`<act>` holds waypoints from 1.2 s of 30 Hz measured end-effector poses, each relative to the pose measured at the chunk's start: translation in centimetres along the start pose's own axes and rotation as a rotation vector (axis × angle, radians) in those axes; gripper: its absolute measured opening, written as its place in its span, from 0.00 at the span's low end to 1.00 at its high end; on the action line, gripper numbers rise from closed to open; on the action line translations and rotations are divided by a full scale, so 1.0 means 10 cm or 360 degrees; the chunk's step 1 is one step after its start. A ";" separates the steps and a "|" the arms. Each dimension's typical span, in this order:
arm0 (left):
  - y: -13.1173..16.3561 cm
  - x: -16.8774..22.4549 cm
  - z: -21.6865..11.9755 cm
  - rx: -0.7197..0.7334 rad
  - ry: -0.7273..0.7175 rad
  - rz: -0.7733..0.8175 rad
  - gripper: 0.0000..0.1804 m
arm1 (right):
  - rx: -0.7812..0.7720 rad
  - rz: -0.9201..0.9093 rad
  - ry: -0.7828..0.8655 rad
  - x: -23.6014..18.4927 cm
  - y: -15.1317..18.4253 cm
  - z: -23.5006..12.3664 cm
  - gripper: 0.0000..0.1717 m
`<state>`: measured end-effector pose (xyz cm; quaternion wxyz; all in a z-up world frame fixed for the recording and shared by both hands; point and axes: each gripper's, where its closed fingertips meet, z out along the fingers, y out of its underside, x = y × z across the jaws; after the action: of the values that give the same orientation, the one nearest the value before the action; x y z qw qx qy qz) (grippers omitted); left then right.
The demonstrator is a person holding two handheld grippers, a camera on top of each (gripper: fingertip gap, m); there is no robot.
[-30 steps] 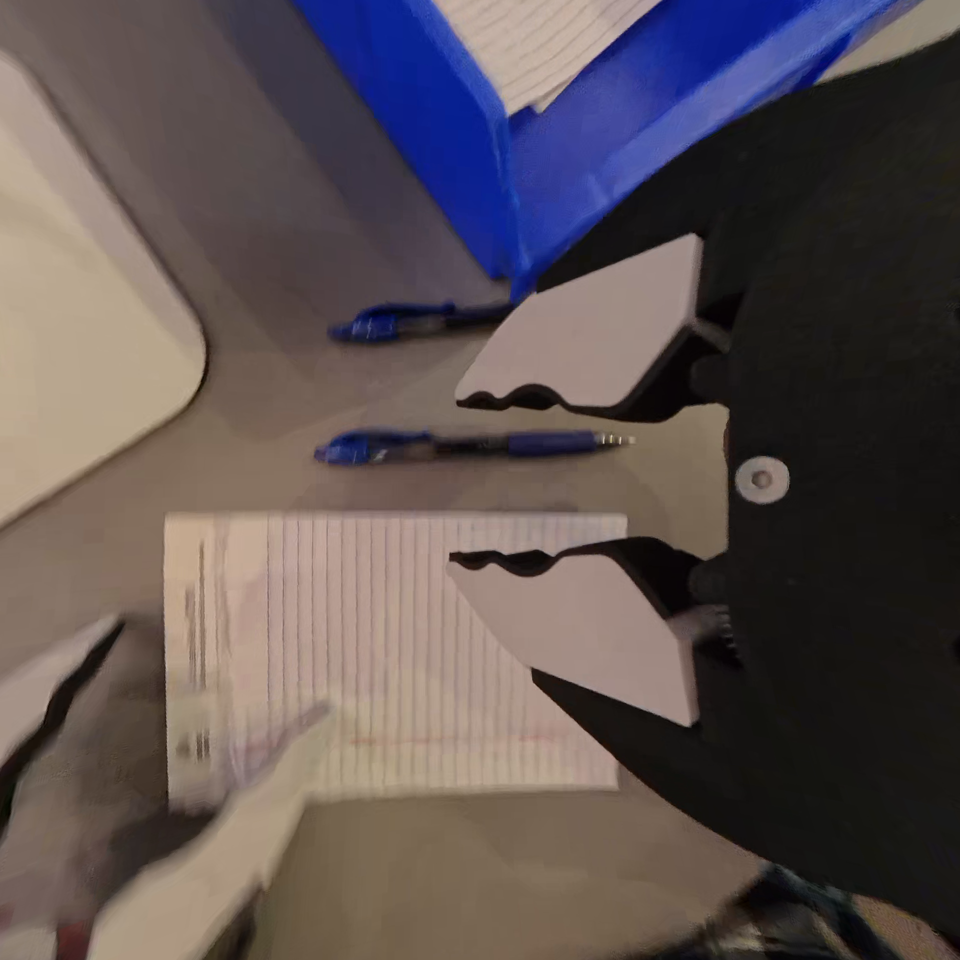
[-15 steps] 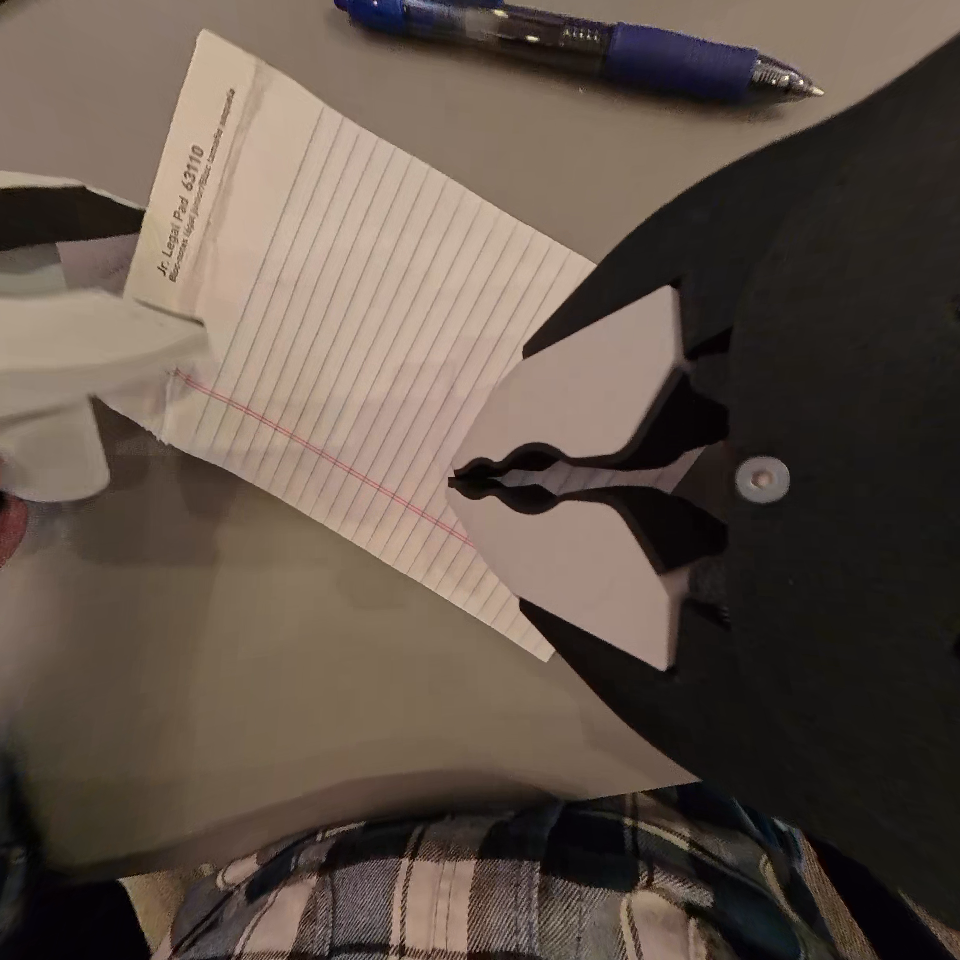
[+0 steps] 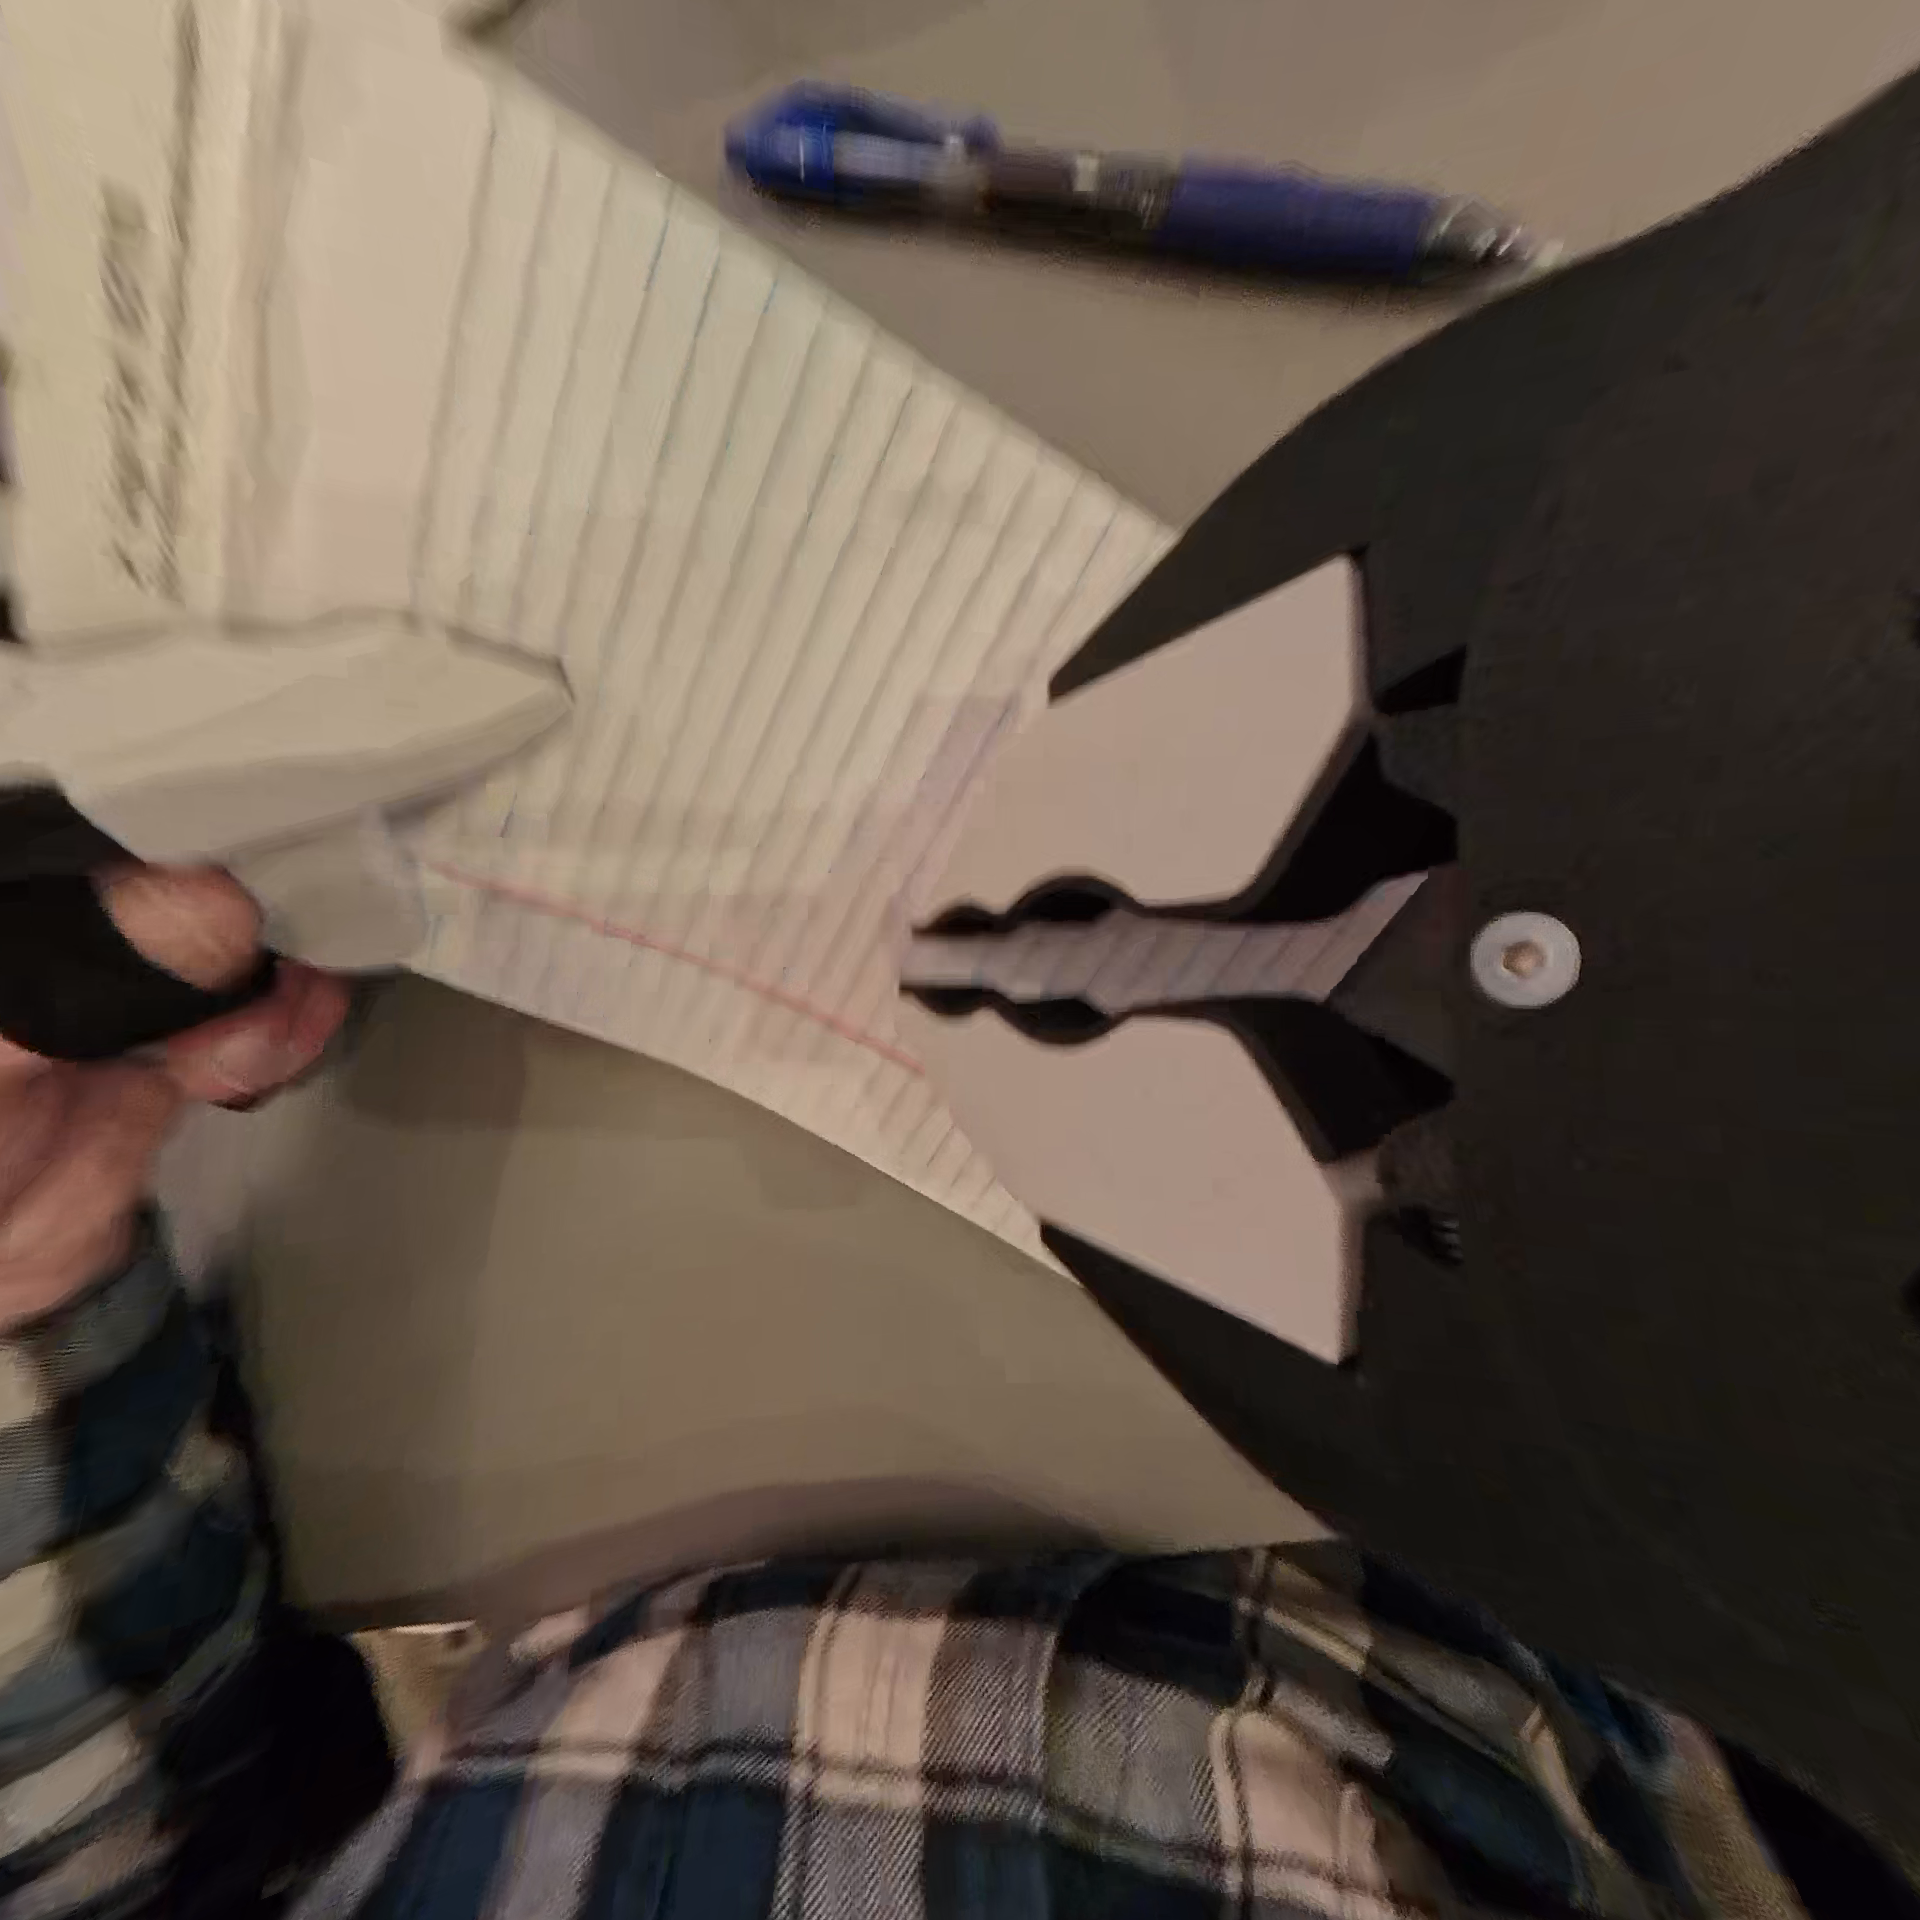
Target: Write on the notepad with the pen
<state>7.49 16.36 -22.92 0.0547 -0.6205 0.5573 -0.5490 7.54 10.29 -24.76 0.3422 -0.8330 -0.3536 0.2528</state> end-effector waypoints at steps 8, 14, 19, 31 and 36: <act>-0.18 0.46 0.00 -0.0121 0.0183 0.0519 0.05 | 0.0290 0.0109 0.0074 0.33 -0.57 -0.61 0.37; -0.20 0.63 0.08 -0.0150 0.0213 0.0785 0.05 | 0.0186 0.0214 -0.0423 0.00 -0.55 -0.44 0.02; -0.55 0.51 -0.20 0.0247 0.0214 0.0648 0.19 | 0.0303 0.0237 -0.0128 0.39 -0.77 -1.04 0.02; -0.46 0.03 0.02 0.0353 -0.0069 0.0740 0.00 | 0.0254 0.0787 0.0388 2.43 -0.75 -1.95 0.02; -0.47 0.01 0.00 0.0386 -0.0043 0.0693 0.00 | 0.0126 0.0983 0.0375 2.94 -0.55 -1.65 0.02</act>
<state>10.48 18.06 -19.66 0.2533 -0.4820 0.6072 -0.5787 34.47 29.09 -15.37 0.3201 -0.9104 -0.0322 0.2602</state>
